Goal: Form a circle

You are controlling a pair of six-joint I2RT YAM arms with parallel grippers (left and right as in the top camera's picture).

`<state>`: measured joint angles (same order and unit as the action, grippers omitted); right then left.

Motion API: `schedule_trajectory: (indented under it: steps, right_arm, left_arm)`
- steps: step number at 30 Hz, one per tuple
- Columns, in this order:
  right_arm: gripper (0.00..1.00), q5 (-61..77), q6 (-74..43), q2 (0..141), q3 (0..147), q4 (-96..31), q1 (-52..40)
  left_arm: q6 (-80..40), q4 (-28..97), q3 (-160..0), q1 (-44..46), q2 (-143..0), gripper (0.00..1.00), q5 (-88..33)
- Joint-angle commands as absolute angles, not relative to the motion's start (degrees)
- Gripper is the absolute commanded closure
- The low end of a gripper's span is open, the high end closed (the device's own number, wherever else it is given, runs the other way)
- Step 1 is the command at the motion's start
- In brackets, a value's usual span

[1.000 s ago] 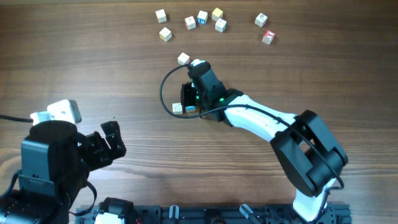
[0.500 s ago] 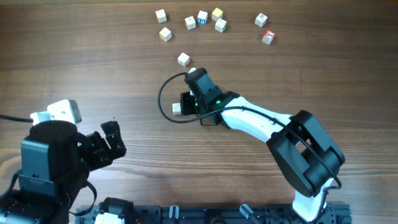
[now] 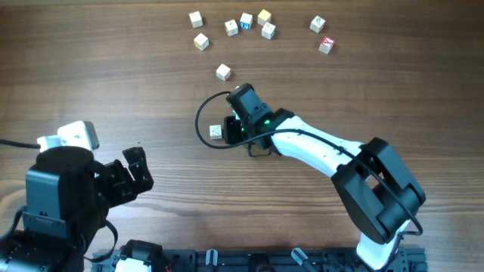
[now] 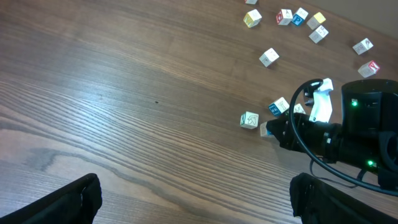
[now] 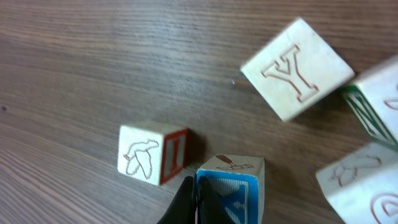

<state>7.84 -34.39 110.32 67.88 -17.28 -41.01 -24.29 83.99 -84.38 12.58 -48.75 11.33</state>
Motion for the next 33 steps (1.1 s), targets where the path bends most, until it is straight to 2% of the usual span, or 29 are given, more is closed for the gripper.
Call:
schedule_trajectory:
  steps: [1, 11, 18, 24, 33]
  right_arm:
    - [0.95, 6.87, -33.93, 108.07, 67.68, -19.73, -41.08]
    - [0.94, 16.82, -23.99, 104.62, 67.68, -18.61, -41.08]
    - [0.95, 8.78, -30.28, 104.57, 67.31, -30.35, -41.08]
    - [0.95, 2.98, -34.41, 105.62, 66.83, -30.3, -41.08]
    - [0.95, 5.69, -34.68, 106.67, 66.78, -31.38, -41.08]
  left_arm:
    - [-24.62, 83.85, -84.33, 12.19, -48.69, 0.0, 12.08]
    - [-24.62, 83.85, -84.33, 12.19, -48.69, 0.0, 12.08]
    - [-24.62, 83.88, -84.33, 12.19, -48.69, 0.0, 12.08]
    - [-24.62, 83.85, -84.33, 12.21, -48.69, 0.0, 12.08]
    - [-24.62, 83.85, -84.33, 12.19, -48.69, 0.0, 12.08]
